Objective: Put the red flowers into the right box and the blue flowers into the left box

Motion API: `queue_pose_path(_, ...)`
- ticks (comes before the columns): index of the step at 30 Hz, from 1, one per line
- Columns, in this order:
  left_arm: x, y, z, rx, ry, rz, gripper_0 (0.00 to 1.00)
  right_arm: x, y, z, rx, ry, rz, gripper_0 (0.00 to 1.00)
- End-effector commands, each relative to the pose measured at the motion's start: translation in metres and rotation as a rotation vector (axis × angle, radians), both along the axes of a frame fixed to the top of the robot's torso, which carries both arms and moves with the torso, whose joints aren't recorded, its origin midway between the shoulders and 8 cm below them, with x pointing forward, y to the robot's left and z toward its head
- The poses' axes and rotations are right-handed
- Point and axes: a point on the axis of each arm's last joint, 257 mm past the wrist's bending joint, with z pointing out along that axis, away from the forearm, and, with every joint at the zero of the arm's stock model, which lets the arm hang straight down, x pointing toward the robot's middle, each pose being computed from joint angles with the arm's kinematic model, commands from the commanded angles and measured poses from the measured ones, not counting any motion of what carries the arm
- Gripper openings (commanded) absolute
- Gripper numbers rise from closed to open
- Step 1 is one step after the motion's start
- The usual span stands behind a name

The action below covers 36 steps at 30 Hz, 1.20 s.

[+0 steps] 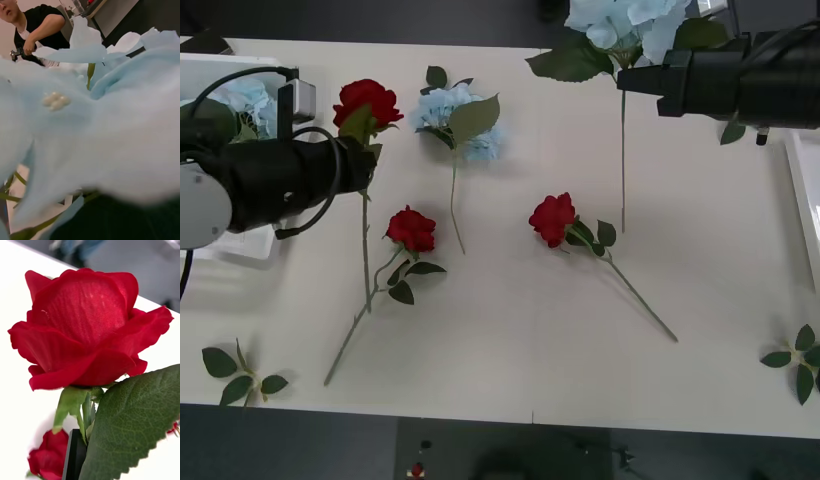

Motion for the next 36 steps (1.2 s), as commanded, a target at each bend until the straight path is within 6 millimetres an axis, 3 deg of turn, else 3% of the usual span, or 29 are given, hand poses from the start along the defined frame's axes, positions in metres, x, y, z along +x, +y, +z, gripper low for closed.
queue_pose_path(1, -0.007, 0.010, 0.040, 0.062, -0.183, -0.100, 0.00, -0.006, -0.009, 0.009, -0.064, -0.065, 0.018, 0.00)
queue_pose_path(7, -0.030, -0.004, 0.071, -0.060, -0.307, -0.244, 0.00, -0.011, -0.032, -0.019, -0.123, -0.025, 0.003, 0.01)
queue_pose_path(11, -0.045, -0.015, 0.097, -0.174, -0.432, -0.339, 0.00, -0.016, -0.086, -0.059, -0.275, 0.035, -0.055, 0.02)
queue_pose_path(13, -0.051, -0.019, 0.101, -0.213, -0.460, -0.368, 0.00, -0.019, -0.096, -0.068, -0.295, 0.060, -0.065, 0.02)
queue_pose_path(20, -0.089, -0.041, 0.123, -0.326, -0.625, -0.531, 0.00, -0.036, -0.167, -0.128, -0.502, 0.276, -0.203, 0.00)
queue_pose_path(23, -0.102, -0.052, 0.130, -0.352, -0.672, -0.583, 0.00, -0.040, -0.183, -0.143, -0.554, 0.345, -0.254, 0.01)
queue_pose_path(25, -0.108, -0.059, 0.132, -0.362, -0.710, -0.605, 0.00, -0.044, -0.188, -0.154, -0.577, 0.389, -0.280, 0.20)
queue_pose_path(26, -0.112, -0.063, 0.132, -0.361, -0.729, -0.617, 0.00, -0.045, -0.188, -0.158, -0.577, 0.409, -0.293, 0.59)
queue_pose_path(27, -0.114, -0.066, 0.133, -0.378, -0.726, -0.623, 0.00, -0.044, -0.187, -0.162, -0.575, 0.421, -0.303, 0.87)
queue_pose_path(28, -0.115, -0.069, 0.132, -0.395, -0.719, -0.627, 0.00, -0.044, -0.185, -0.164, -0.568, 0.427, -0.310, 1.00)
queue_pose_path(36, -0.122, -0.093, 0.140, -0.583, -0.663, -0.625, 0.00, -0.038, -0.174, -0.163, -0.537, 0.405, -0.300, 1.00)
